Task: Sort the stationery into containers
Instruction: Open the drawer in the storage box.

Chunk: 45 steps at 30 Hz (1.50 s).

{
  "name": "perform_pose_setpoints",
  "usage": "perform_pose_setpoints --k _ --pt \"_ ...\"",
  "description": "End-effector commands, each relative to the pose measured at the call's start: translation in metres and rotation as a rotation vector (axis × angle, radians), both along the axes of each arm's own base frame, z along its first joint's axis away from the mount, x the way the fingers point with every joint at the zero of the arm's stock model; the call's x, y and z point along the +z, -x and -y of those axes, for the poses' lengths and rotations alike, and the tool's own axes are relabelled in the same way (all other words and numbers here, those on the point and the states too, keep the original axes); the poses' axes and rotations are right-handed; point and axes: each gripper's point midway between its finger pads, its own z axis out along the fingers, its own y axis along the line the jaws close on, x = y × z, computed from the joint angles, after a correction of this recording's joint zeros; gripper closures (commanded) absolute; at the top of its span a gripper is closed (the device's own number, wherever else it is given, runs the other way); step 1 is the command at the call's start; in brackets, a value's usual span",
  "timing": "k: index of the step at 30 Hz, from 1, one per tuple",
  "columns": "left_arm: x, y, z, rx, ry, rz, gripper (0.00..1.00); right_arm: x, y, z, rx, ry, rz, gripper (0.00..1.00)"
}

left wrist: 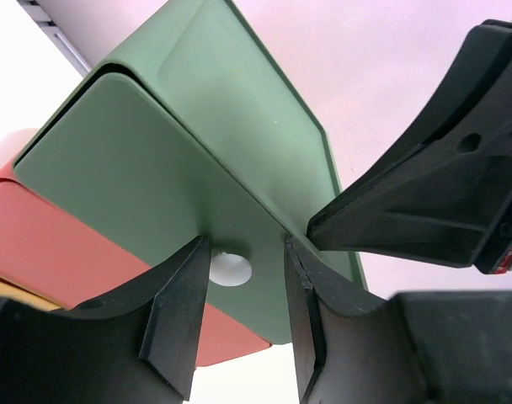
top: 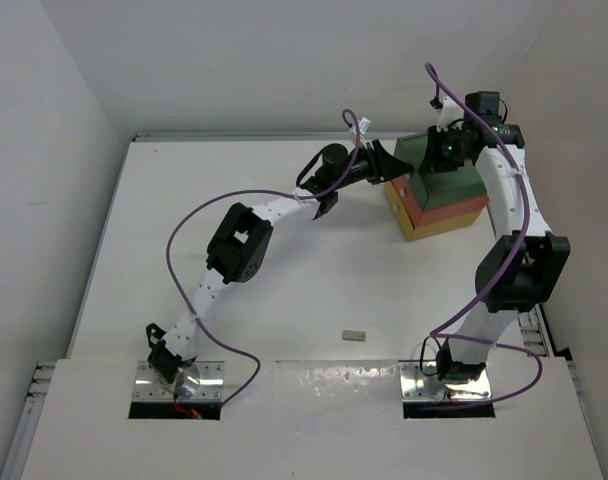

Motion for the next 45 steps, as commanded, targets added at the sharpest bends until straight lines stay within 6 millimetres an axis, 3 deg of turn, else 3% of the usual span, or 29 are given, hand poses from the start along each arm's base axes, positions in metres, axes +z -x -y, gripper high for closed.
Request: perform_pose_setpoints --k 1,32,39,45 --pt "0.013 0.002 0.003 0.005 0.018 0.043 0.53 -0.008 0.012 -0.011 0.026 -0.026 -0.048 1.00" --pt "-0.001 0.011 0.012 -0.012 -0.033 0.019 0.55 -0.013 0.015 -0.012 0.024 -0.028 -0.056 1.00" --pt "0.002 0.011 0.012 -0.015 -0.025 0.026 0.76 -0.012 0.015 -0.011 0.023 -0.025 -0.054 1.00" --pt "-0.002 0.017 0.003 -0.026 -0.036 0.014 0.84 -0.012 0.013 -0.010 0.021 -0.019 -0.051 1.00"
